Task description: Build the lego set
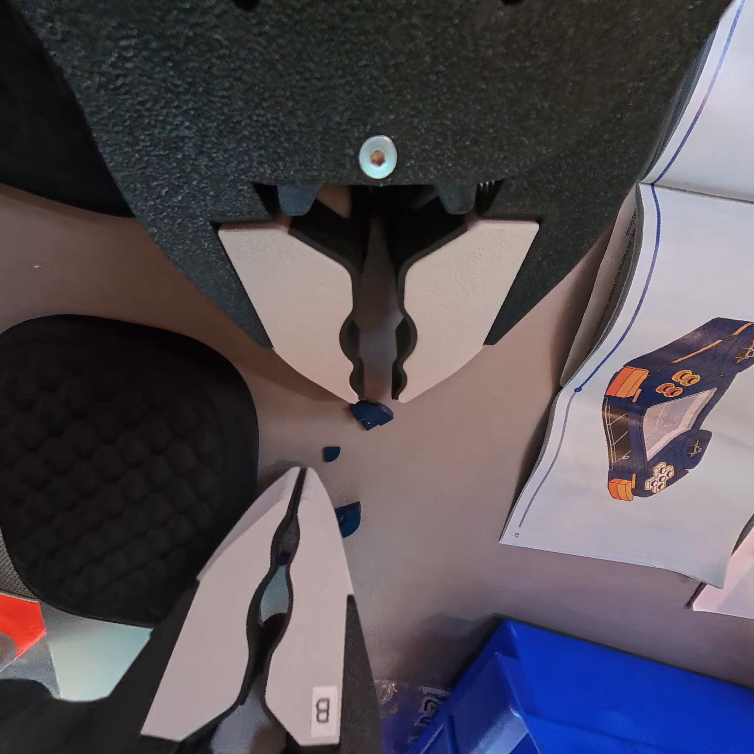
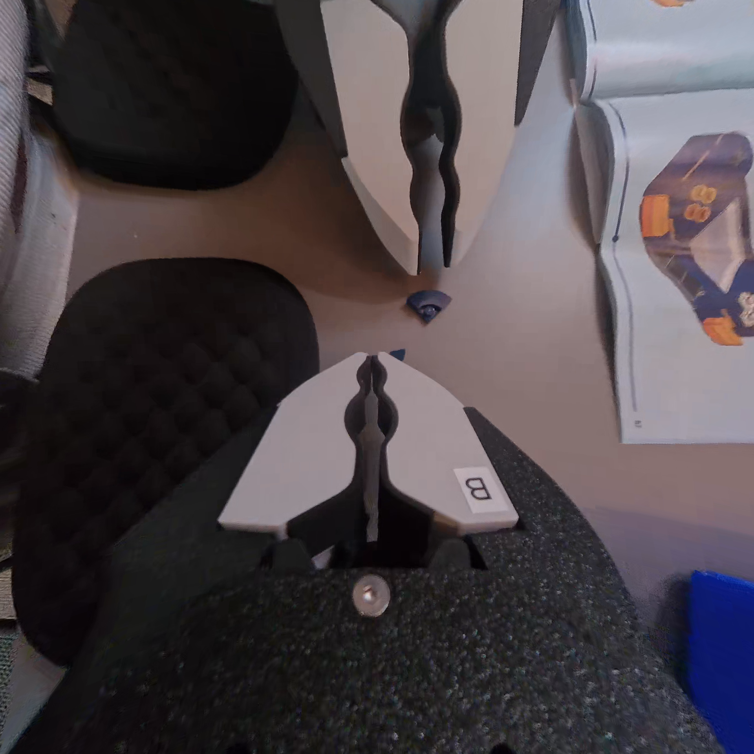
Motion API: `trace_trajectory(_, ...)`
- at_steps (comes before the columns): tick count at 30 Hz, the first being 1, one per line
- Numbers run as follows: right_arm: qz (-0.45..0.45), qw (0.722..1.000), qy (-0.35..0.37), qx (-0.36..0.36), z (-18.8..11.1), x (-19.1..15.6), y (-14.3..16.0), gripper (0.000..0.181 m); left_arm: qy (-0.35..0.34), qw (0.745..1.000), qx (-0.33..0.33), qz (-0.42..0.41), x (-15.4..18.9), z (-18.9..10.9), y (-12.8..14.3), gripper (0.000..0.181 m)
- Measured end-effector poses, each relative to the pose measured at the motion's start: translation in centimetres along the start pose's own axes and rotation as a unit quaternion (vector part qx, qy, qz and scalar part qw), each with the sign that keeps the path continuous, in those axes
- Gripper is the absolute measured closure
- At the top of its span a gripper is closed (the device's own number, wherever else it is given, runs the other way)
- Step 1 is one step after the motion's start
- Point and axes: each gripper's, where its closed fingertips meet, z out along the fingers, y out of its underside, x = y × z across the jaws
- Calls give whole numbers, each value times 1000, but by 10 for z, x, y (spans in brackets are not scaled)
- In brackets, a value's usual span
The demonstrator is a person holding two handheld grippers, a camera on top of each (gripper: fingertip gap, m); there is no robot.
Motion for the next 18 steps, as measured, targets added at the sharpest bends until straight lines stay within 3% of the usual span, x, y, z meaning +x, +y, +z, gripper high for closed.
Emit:
trace_trajectory(12, 16, 999, 41, -16, 6, 22, 7, 181, -2, 1000, -4, 4, 0, 1, 1, 168)
trace_trajectory(18, 51, 998, 17, -18, 4, -1, 8, 181, 3, 1000, -4, 1, 1, 1, 1, 167)
